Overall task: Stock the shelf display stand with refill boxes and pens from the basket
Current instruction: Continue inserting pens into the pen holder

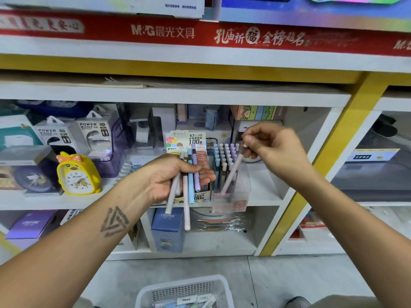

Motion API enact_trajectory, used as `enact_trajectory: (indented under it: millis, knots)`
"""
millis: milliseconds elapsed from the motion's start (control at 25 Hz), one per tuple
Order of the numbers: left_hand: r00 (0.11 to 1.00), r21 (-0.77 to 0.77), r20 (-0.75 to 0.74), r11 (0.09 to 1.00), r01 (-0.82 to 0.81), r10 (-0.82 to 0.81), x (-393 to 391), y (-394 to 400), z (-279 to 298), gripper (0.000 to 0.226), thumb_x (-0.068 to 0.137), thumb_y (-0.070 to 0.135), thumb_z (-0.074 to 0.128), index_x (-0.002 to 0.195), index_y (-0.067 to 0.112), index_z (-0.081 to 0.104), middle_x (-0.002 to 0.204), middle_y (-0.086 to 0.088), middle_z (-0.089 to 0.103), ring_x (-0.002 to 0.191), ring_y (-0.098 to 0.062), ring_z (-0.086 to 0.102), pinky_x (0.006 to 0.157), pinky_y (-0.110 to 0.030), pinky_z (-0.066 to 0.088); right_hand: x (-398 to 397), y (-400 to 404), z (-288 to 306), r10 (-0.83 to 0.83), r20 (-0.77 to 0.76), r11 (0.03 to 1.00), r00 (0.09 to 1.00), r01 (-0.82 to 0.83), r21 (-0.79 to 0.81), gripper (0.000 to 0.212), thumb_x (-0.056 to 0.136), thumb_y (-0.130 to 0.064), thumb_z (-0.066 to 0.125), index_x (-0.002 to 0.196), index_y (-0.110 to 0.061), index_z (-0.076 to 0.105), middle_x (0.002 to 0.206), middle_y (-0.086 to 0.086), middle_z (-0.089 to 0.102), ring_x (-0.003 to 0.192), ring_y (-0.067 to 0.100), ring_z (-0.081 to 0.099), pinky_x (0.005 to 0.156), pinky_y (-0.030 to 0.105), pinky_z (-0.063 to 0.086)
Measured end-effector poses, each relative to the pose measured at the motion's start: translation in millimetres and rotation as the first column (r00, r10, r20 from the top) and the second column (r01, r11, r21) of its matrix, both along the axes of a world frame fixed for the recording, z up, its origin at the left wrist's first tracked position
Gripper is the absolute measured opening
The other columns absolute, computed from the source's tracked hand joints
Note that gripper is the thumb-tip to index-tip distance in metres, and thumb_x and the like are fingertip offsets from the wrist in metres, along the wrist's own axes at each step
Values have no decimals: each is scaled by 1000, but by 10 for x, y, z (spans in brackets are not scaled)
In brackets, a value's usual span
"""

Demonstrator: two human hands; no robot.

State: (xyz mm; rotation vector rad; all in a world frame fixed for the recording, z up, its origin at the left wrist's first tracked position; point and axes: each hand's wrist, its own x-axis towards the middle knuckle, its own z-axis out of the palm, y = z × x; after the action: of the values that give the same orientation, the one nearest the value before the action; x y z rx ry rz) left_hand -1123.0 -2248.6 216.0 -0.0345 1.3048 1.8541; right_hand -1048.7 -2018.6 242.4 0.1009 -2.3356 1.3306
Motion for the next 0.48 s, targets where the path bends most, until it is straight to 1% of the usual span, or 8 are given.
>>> enact_trajectory:
  millis: [40, 120, 160, 240, 280, 320, 400, 480]
  knots:
    - [1000, -1, -4, 1000, 0, 0, -7, -2, 1, 24, 93, -10, 48, 114, -14, 57, 106, -30, 70, 88, -35, 74, 66, -36, 62, -17, -42, -45, -16, -20, 987, 1000, 20, 158, 10, 97, -7, 62, 95, -14, 69, 75, 4, 72, 69, 12, 68, 66, 23, 54]
    - [1000, 0, -8, 1000, 0, 0, -18, -10, 1, 23, 93, -10, 48, 113, -15, 58, 107, -29, 70, 87, -35, 74, 65, -36, 62, -31, -126, -131, -22, -77, 891, 997, 54, 451, 7, 96, -13, 64, 100, -14, 70, 80, -1, 73, 73, 9, 67, 70, 21, 52]
    - [1000, 1, -9, 1000, 2, -2, -20, -17, 3, 23, 92, -10, 48, 112, -14, 59, 107, -29, 70, 87, -35, 74, 65, -36, 62, -37, -149, -161, -2, -87, 850, 996, 47, 524, 8, 96, -15, 64, 101, -13, 71, 83, -2, 73, 74, 7, 65, 70, 17, 50]
    - [1000, 1, -9, 1000, 4, -4, -27, -27, 4, 24, 91, -10, 48, 112, -14, 59, 107, -29, 70, 88, -35, 74, 66, -36, 62, -61, -167, -205, 30, -62, 816, 998, 12, 578, 9, 96, -16, 65, 101, -13, 72, 86, -3, 73, 73, 2, 60, 67, 10, 43]
    - [1000, 0, -9, 1000, 5, -5, -30, -31, 5, 25, 91, -9, 49, 112, -14, 59, 108, -29, 70, 88, -35, 74, 66, -36, 62, -69, -170, -218, 26, -56, 821, 998, 11, 571, 8, 96, -17, 65, 100, -14, 72, 85, -4, 72, 72, 1, 59, 66, 10, 41]
    - [1000, -1, -10, 1000, 7, -7, -34, -34, 8, 25, 91, -9, 49, 113, -14, 60, 109, -29, 69, 88, -35, 74, 66, -36, 62, -75, -165, -221, 6, -57, 852, 998, 25, 522, 7, 96, -16, 65, 99, -15, 71, 84, -6, 71, 72, 1, 60, 66, 12, 42]
    - [1000, 0, -7, 1000, 10, -10, -36, -39, 10, 25, 91, -9, 49, 113, -15, 60, 109, -29, 69, 88, -34, 74, 67, -36, 62, -94, -119, -180, -48, -42, 957, 998, 58, 285, 7, 96, -13, 64, 96, -15, 71, 80, -6, 70, 70, 2, 62, 67, 17, 48]
    - [1000, 2, -3, 1000, 5, -5, -34, -36, 9, 25, 91, -9, 49, 113, -15, 60, 108, -29, 69, 88, -35, 74, 67, -36, 62, -99, -31, -113, -91, -42, 995, 995, 92, 25, 13, 96, -9, 62, 91, -18, 71, 74, -10, 69, 66, 2, 60, 63, 17, 49]
